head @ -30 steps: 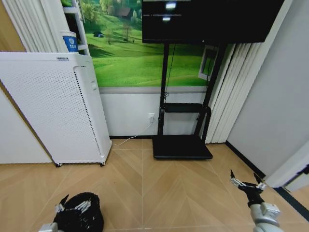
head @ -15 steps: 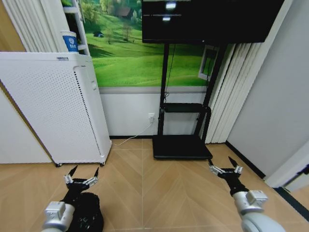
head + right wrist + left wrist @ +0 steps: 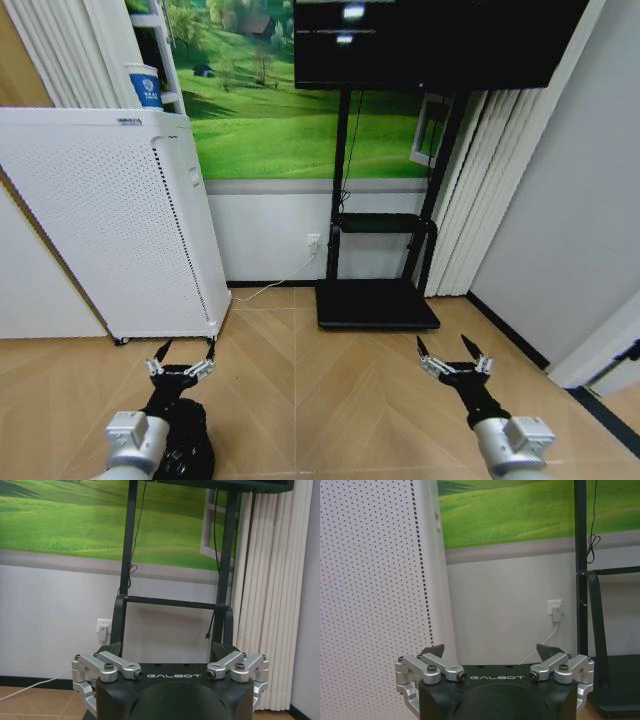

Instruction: Pick up the trash bin and place the garbage on the floor into it.

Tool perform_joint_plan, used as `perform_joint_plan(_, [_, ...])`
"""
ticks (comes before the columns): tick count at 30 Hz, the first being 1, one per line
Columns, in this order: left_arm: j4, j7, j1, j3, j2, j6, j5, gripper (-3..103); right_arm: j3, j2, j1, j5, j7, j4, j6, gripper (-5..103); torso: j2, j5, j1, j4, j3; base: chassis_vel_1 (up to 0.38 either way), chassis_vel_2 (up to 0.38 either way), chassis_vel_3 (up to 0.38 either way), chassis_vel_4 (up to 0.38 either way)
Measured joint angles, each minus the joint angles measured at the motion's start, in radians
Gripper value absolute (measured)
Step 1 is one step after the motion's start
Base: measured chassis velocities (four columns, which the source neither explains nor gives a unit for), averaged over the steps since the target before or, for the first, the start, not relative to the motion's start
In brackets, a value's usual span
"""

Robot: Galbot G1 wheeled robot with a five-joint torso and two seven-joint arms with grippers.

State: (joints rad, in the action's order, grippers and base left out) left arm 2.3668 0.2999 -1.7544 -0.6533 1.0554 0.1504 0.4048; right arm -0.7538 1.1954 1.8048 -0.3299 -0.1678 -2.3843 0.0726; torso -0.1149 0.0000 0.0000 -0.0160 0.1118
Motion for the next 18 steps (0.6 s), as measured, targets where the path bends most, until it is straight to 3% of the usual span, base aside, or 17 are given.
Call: perform_joint_plan(18, [0.011,0.002,-0.003,-0.001,0.002,0.012,0.005,100,0.003,0.016,0.008,0.014,0.0,-0.008,-0.006,100,0.0,0.0,0.0,-0.0001,0.0,0.0,0.0,0.0,0.0])
